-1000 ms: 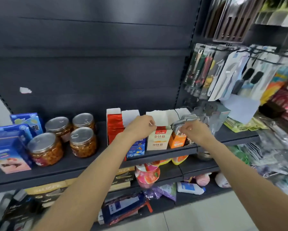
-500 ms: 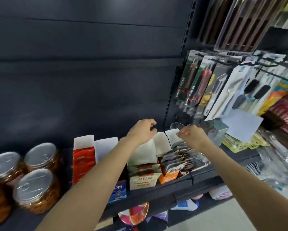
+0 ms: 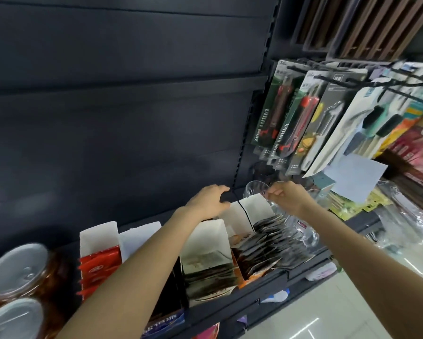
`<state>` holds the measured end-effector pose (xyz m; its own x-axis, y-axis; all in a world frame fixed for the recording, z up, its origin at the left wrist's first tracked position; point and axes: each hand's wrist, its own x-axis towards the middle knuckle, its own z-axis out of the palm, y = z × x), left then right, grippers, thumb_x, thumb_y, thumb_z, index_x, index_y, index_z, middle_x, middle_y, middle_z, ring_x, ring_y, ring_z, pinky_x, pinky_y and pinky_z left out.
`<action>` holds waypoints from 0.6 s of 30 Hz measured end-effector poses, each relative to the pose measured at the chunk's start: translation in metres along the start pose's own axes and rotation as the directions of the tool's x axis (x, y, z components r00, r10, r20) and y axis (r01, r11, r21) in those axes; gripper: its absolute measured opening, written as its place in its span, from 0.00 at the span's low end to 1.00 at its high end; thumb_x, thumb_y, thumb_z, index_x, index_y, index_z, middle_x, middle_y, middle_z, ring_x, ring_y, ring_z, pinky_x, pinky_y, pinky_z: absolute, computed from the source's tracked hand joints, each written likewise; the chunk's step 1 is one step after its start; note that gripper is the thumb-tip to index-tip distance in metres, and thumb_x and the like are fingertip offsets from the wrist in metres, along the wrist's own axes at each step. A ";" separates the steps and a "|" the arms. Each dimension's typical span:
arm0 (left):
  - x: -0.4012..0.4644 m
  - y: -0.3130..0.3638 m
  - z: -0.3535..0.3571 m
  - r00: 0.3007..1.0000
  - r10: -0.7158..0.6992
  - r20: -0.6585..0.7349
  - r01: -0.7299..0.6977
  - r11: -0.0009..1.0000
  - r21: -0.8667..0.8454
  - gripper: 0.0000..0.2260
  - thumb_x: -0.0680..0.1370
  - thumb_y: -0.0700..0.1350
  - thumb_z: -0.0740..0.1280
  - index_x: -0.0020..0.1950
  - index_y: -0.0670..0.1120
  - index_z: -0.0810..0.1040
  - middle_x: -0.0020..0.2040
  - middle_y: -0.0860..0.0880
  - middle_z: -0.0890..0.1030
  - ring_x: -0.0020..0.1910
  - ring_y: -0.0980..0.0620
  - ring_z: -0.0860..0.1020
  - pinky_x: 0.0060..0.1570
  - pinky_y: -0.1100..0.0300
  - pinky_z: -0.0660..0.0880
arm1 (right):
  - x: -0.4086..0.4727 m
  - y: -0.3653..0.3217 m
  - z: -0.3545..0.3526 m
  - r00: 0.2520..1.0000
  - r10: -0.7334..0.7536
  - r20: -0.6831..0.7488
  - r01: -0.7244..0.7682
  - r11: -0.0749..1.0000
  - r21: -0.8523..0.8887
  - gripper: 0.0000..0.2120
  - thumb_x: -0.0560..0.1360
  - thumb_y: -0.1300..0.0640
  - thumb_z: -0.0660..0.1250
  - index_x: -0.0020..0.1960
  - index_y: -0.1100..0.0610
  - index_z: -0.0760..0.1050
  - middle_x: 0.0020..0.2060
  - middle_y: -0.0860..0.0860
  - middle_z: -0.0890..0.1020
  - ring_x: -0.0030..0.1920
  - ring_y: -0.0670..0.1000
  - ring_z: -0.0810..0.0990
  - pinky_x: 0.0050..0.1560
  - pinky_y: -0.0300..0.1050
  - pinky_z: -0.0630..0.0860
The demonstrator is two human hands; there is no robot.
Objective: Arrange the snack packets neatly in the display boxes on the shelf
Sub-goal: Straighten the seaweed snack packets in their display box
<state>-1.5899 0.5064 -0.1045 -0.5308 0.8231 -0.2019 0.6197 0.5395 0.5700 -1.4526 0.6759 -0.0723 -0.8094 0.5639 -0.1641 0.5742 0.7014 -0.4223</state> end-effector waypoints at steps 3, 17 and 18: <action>0.005 0.002 0.006 0.999 0.000 0.051 -0.001 1.000 0.018 0.24 0.79 0.48 0.62 0.75 0.47 0.62 0.72 0.46 0.66 0.70 0.48 0.65 0.67 0.54 0.66 | 0.005 0.015 0.002 0.997 -0.035 0.065 0.036 0.999 -0.008 0.08 0.77 0.56 0.63 0.51 0.54 0.80 0.52 0.51 0.82 0.55 0.52 0.78 0.60 0.46 0.72; 0.030 0.032 0.039 0.972 -0.227 -0.053 0.233 0.952 0.200 0.19 0.80 0.50 0.60 0.70 0.49 0.70 0.70 0.49 0.71 0.68 0.48 0.69 0.65 0.47 0.67 | 0.059 0.058 -0.006 0.792 -0.414 0.448 0.372 0.910 0.183 0.15 0.72 0.54 0.71 0.58 0.54 0.78 0.50 0.50 0.83 0.48 0.43 0.79 0.48 0.26 0.70; 0.029 0.036 0.043 0.965 -0.254 -0.063 0.262 0.941 0.217 0.18 0.80 0.50 0.60 0.69 0.50 0.71 0.69 0.49 0.72 0.68 0.47 0.69 0.64 0.47 0.68 | 0.063 0.059 -0.006 0.771 -0.443 0.457 0.402 0.896 0.190 0.15 0.72 0.54 0.72 0.58 0.54 0.78 0.49 0.49 0.83 0.48 0.43 0.79 0.46 0.24 0.69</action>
<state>-1.5579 0.5570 -0.1243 -0.7060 0.6462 -0.2898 0.5692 0.7612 0.3107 -1.4687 0.7554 -0.1026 -0.9349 -0.0750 -0.3469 0.1656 0.7722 -0.6134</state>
